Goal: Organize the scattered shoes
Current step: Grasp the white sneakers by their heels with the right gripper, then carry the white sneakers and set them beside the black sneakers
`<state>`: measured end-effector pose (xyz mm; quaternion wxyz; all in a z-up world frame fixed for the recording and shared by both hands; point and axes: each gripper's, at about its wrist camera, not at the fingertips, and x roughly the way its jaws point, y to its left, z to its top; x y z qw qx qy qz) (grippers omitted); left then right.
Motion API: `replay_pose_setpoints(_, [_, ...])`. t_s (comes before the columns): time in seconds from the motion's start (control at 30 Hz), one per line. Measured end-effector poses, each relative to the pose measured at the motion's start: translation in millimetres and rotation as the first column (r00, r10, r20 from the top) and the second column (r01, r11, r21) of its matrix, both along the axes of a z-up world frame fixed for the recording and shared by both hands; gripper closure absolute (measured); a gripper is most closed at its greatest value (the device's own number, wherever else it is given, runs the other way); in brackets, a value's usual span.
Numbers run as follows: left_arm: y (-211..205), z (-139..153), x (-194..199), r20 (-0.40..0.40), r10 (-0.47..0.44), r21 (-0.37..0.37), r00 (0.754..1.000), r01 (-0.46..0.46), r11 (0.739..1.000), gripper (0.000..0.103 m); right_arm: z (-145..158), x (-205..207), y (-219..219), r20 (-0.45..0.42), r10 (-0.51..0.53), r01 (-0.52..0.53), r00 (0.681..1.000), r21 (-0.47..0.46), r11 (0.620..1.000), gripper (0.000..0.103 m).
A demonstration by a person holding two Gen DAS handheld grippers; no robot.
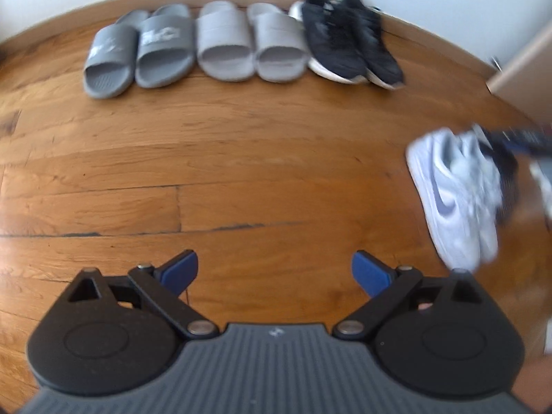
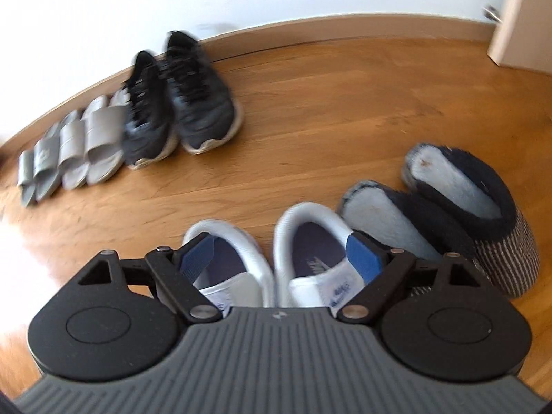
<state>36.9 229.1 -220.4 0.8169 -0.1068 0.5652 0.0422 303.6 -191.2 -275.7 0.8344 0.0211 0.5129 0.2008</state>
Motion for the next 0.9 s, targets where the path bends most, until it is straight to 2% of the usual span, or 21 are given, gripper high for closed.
replay_pose_setpoints(0.13, [9,2,-26,-0.079,0.053,-0.043,0.995,-0.057,0.997,0.006,-23,12,21,-0.054,0.066,-0.067,0.996,-0.026,0.997,0.018])
replay_pose_setpoints(0.17, [11,3,-31,-0.077,0.061,-0.046,0.995,-0.064,0.997,0.006,-33,14,26,-0.077,0.072,-0.076,0.994,-0.043,0.996,0.018])
replay_pose_setpoints(0.3, [38,1,-34,-0.046,0.185,-0.044,0.982,-0.187,0.981,0.006,-73,27,48,-0.172,0.081,-0.100,0.982,-0.104,0.989,0.020])
replay_pose_setpoints(0.37, [44,-1,-32,-0.048,0.229,-0.086,0.972,-0.233,0.969,0.006,-90,34,56,-0.194,0.042,-0.072,0.980,-0.153,0.986,0.047])
replay_pose_setpoints(0.4, [49,-3,-29,-0.046,0.254,-0.108,0.966,-0.257,0.960,0.006,-92,35,57,-0.187,0.031,-0.062,0.982,-0.166,0.984,0.057])
replay_pose_setpoints(0.5, [52,-9,-22,-0.048,0.253,-0.111,0.966,-0.257,0.960,0.006,-88,32,57,-0.135,0.006,-0.031,0.991,-0.189,0.981,0.068])
replay_pose_setpoints(0.57, [51,-16,-16,-0.063,0.239,-0.112,0.969,-0.245,0.963,0.006,-73,27,45,-0.087,-0.030,0.016,0.996,-0.159,0.987,0.069])
replay_pose_setpoints(0.67, [52,-25,-8,-0.098,0.217,-0.120,0.971,-0.228,0.966,0.006,-57,34,25,-0.063,-0.055,0.049,0.997,-0.101,0.994,0.069])
replay_pose_setpoints(0.8, [54,-29,0,-0.116,0.217,-0.119,0.969,-0.231,0.966,0.006,-54,74,20,-0.053,-0.080,0.075,0.995,-0.097,0.992,0.067])
replay_pose_setpoints(0.9, [56,-30,7,-0.124,0.223,-0.122,0.967,-0.238,0.964,0.006,-61,121,29,-0.058,-0.139,0.132,0.989,-0.109,0.985,0.067])
